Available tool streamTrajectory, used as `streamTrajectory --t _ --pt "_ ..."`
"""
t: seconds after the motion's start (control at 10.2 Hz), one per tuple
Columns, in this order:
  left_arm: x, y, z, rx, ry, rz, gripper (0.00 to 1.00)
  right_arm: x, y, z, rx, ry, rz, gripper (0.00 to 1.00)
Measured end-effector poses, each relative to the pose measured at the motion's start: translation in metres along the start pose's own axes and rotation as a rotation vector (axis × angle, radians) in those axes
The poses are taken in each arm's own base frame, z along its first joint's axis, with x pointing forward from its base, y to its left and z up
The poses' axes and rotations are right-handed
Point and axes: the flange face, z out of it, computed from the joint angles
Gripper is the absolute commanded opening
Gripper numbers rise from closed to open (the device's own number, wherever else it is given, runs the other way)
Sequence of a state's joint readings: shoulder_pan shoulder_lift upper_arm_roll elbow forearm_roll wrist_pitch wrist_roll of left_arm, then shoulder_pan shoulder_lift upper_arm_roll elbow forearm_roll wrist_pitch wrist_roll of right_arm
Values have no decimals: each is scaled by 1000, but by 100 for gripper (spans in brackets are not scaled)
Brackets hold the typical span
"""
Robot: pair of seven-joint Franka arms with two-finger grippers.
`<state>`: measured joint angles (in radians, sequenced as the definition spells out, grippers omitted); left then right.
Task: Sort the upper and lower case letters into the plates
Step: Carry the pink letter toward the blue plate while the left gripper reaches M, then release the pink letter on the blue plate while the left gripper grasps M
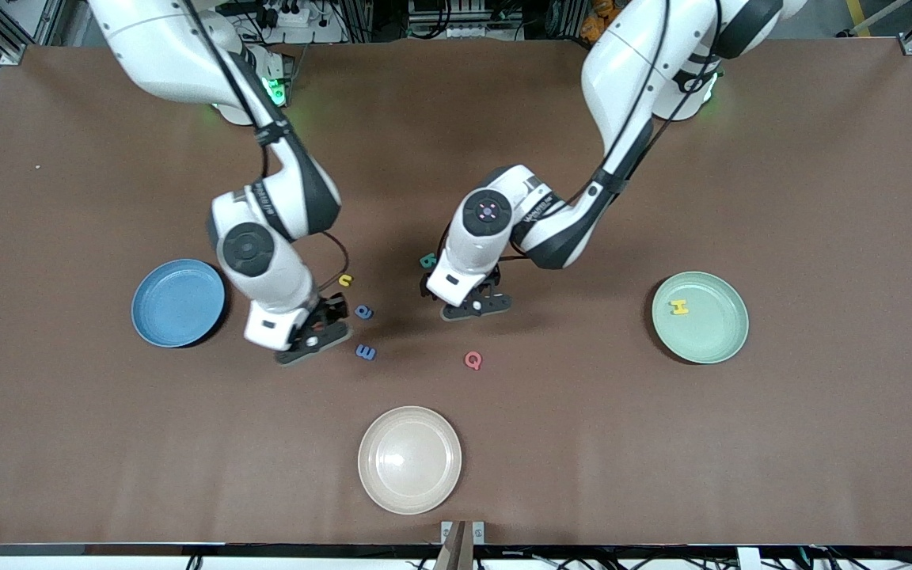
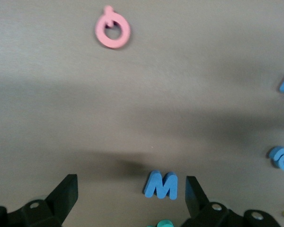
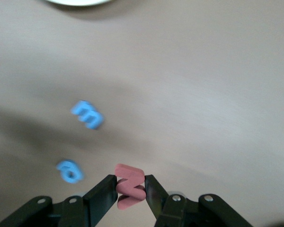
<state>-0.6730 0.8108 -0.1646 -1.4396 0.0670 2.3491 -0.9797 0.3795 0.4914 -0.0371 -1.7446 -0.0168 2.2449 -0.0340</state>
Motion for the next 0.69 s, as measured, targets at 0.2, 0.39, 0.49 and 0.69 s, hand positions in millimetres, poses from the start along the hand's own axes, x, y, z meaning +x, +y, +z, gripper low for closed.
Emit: streamTrajectory --t 0.2,0.39,0.49,0.69 --pt "-12 16 19 49 37 100 100 -17 65 1 -15 -86 128 0" --pt "-5 23 30 54 57 183 100 -40 120 10 -39 -180 223 0" --pt "-3 27 33 50 61 196 100 -52 139 13 -45 -235 258 0" --pt "-9 34 37 50 62 176 100 -70 161 22 -42 -300 300 0"
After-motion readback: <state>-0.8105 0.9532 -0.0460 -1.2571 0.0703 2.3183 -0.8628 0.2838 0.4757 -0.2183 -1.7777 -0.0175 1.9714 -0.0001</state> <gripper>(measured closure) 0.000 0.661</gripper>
